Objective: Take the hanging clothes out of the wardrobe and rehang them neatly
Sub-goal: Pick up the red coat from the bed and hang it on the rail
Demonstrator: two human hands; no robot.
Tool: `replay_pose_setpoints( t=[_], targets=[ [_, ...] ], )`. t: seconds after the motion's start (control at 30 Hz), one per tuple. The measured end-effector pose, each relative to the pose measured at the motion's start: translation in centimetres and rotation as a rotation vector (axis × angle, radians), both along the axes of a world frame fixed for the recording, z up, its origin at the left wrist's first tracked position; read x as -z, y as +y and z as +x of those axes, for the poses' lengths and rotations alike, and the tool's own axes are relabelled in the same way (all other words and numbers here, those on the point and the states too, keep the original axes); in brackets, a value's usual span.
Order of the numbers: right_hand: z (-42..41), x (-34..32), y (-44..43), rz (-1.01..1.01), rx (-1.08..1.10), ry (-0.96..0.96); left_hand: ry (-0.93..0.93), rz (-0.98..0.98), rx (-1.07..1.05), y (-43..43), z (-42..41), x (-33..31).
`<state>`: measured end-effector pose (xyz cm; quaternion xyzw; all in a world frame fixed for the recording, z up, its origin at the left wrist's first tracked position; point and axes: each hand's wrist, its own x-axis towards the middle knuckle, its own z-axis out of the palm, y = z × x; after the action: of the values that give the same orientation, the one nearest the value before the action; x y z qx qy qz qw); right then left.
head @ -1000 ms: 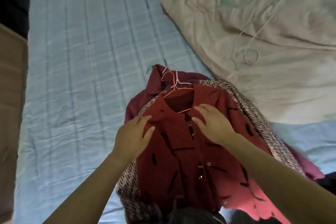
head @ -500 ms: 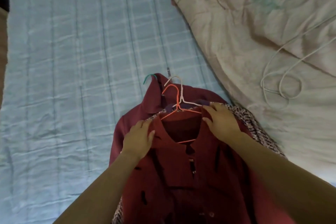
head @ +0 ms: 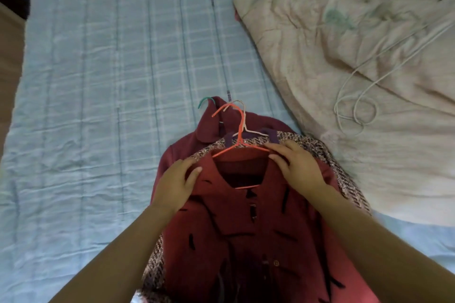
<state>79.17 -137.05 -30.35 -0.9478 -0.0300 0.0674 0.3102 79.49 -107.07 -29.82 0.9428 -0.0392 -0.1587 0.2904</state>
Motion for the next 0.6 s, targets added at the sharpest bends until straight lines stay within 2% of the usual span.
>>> replay_pose_setpoints(
  t=[0.2,0.47,0.6],
  targets=[
    [-5.6,-6.9,3.6,0.029,-0.017,-0.217,-0.228,-0.108,-0.166,3.2,-7.3,-6.0],
    [-14.9,-12.1,12.9,0.055,-0.144,-0.367,-0.341,-0.132,-0.278,12.5,-19.7,-10.6],
    [-19.5,-13.9,20.1,0.046,-0.253,-0.440,-0.382,-0.146,-0.412,18.9,-27.9,-11.8]
  ],
)
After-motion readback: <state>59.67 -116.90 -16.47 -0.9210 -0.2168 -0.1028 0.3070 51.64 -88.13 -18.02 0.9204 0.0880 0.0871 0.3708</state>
